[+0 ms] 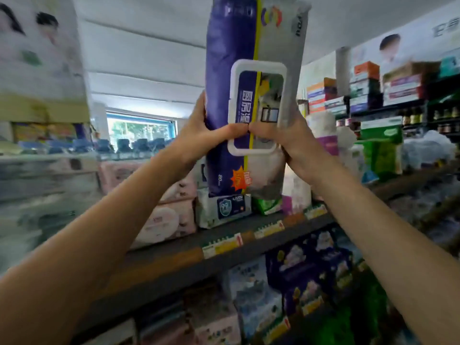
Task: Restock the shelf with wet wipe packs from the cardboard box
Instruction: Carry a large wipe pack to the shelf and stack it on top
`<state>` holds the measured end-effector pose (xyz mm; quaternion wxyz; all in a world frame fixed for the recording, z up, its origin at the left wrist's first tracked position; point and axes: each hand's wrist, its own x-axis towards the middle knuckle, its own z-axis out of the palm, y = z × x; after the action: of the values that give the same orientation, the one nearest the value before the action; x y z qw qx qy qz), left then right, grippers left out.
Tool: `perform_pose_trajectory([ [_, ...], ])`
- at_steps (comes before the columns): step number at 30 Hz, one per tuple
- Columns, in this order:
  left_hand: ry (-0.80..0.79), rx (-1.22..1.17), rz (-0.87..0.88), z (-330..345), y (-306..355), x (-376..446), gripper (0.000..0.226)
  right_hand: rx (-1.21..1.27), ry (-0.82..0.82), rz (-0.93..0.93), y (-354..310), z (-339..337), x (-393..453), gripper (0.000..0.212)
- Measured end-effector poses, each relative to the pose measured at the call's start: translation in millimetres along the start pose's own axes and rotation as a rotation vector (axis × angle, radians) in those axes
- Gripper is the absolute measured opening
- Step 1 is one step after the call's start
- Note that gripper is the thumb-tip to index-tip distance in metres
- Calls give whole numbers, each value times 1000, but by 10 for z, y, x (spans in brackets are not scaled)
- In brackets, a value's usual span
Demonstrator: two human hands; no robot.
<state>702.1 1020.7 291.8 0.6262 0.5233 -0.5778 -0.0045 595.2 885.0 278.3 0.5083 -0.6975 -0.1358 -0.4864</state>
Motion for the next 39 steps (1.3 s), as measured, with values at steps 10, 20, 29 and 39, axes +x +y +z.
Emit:
perform_pose_trajectory([
  [10, 421, -88, -44, -1717, -223, 372, 65, -940, -679, -172, 205, 845, 1782, 118],
  [20, 588, 152, -305, -2173, -864, 590, 45, -909, -1000, -139, 1205, 1311, 2553, 100],
  [29, 617, 136, -319, -2185, -1082, 675, 19, -928, -1040, -167, 1406, 1390, 2745, 100],
  [39, 390, 835, -549, -2391, -1313, 767, 41, -1107, -1118, 34, 1658, 1469, 2909, 90],
])
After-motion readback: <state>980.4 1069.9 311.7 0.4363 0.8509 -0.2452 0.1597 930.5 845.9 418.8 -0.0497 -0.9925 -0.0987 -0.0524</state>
